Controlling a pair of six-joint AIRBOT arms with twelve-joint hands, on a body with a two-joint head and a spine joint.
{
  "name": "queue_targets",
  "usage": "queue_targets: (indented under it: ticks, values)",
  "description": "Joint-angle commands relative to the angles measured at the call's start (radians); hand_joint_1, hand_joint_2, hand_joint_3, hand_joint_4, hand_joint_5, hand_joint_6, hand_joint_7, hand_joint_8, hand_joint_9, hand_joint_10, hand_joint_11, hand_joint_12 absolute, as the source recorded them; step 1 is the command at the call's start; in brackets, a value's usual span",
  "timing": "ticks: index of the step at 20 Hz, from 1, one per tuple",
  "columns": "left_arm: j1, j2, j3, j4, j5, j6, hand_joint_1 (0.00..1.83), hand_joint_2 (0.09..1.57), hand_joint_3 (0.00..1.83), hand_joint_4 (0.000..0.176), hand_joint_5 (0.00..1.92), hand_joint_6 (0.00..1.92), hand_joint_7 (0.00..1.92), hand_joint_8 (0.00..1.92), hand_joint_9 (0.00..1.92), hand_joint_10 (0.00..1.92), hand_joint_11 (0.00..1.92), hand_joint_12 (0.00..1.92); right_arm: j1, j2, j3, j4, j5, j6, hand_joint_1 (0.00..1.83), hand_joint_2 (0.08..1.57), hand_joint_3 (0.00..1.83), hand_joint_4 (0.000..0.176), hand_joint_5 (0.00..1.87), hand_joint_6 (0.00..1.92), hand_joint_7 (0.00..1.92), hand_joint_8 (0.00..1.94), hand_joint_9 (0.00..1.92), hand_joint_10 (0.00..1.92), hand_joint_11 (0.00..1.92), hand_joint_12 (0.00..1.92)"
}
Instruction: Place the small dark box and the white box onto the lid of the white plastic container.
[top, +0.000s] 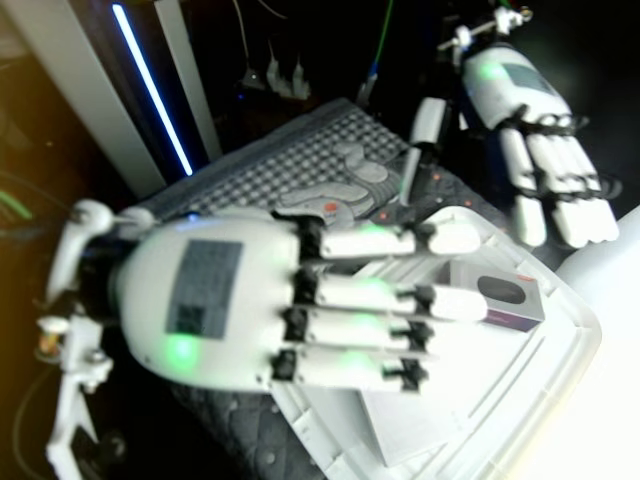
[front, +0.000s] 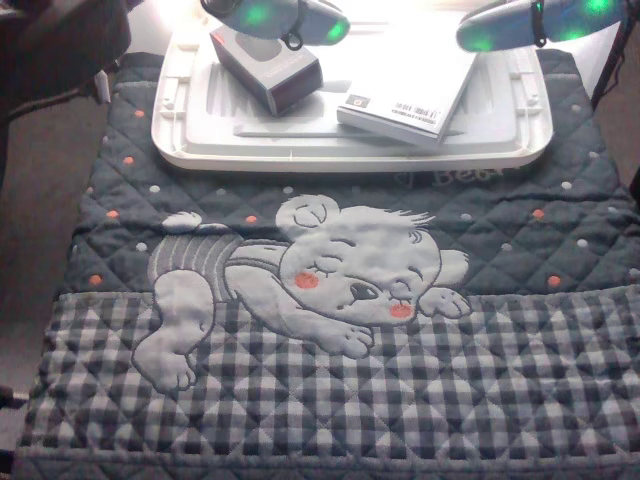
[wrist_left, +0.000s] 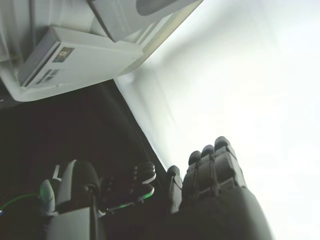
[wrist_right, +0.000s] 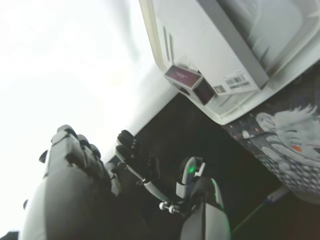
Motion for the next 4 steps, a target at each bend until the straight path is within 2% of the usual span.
queue_targets:
  ticks: [1,2,3,4]
  values:
    - [-0.004,0.025,-0.006,-0.011,-0.167,0.001,0.66,0.91,0.0,0.176,0.0,0.0,0.0,0.0,0.0,0.0,0.0,0.0,-0.008,0.023,-0.006,0.041,0.146,0.003,0.67,0.75,0.0,0.176,0.0,0.0,0.0,0.0,0.0,0.0,0.0,0.0]
    - [0.0,0.036,-0.022,-0.01,-0.19,0.001,0.7,0.88,0.0,0.176,0.0,0.0,0.0,0.0,0.0,0.0,0.0,0.0,-0.019,0.032,-0.018,0.046,0.171,0.003,0.69,0.75,0.0,0.176,0.0,0.0,0.0,0.0,0.0,0.0,0.0,0.0]
    - [0.007,0.053,-0.042,-0.009,-0.221,0.001,0.72,0.84,0.0,0.165,0.0,0.0,0.0,0.0,0.0,0.0,0.0,0.0,-0.03,0.042,-0.031,0.051,0.195,0.003,0.7,0.75,0.0,0.162,0.0,0.0,0.0,0.0,0.0,0.0,0.0,0.0]
    - [0.015,0.069,-0.063,-0.008,-0.252,0.0,0.78,0.79,0.0,0.167,0.0,0.0,0.0,0.0,0.0,0.0,0.0,0.0,-0.044,0.051,-0.042,0.062,0.226,0.003,0.66,0.73,0.0,0.112,0.0,0.0,0.0,0.0,0.0,0.0,0.0,0.0]
